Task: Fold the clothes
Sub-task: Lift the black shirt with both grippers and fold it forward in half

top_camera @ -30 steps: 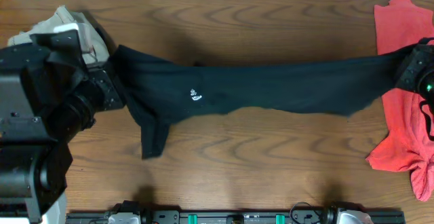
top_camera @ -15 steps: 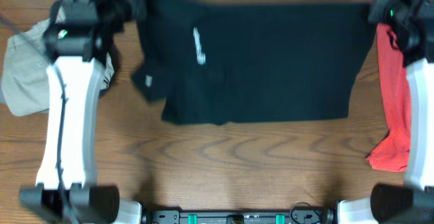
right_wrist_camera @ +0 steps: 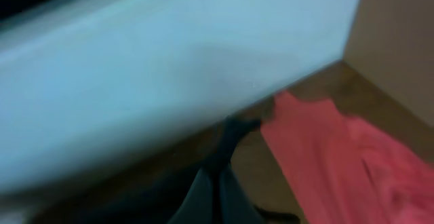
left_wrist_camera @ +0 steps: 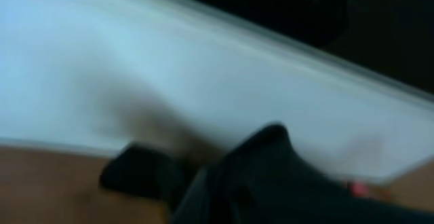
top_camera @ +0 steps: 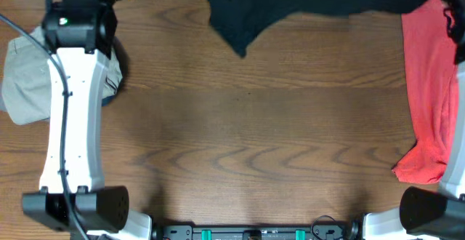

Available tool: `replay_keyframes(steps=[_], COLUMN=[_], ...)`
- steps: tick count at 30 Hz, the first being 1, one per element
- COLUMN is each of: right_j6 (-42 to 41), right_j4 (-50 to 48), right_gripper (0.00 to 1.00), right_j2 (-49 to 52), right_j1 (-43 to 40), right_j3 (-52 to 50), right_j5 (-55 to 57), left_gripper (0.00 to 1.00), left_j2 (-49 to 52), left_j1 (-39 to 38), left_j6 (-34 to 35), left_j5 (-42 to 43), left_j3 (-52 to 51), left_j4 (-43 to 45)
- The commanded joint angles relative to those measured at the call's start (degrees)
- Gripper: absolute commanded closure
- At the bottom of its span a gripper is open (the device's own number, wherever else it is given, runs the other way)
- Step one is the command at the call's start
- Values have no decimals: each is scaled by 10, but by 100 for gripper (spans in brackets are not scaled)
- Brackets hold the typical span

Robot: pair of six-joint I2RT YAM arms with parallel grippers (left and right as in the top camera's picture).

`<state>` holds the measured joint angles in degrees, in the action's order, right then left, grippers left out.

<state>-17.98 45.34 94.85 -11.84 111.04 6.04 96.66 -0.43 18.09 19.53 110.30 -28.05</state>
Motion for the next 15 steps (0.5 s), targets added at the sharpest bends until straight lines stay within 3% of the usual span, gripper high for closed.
replay_keyframes(steps=[1, 4, 8, 15], right_j6=[24, 24, 23, -5], right_j4=[71, 166, 252, 286], right_gripper=[99, 99, 99, 99], right_j2=[2, 10, 14, 14], right_j1=[-16, -16, -17, -17], right_j3=[-4, -24, -80, -228], right_j5=[43, 49, 52, 104], left_gripper=[93, 94, 94, 94], left_j2=[-11, -5, 1, 2], left_j1=[19, 18, 5, -45], left_j6=[-64, -74, -73, -74], left_j5=[-22, -22, -22, -22], left_j3=[9, 0, -44, -213], left_j4=[-121, -266, -396, -483])
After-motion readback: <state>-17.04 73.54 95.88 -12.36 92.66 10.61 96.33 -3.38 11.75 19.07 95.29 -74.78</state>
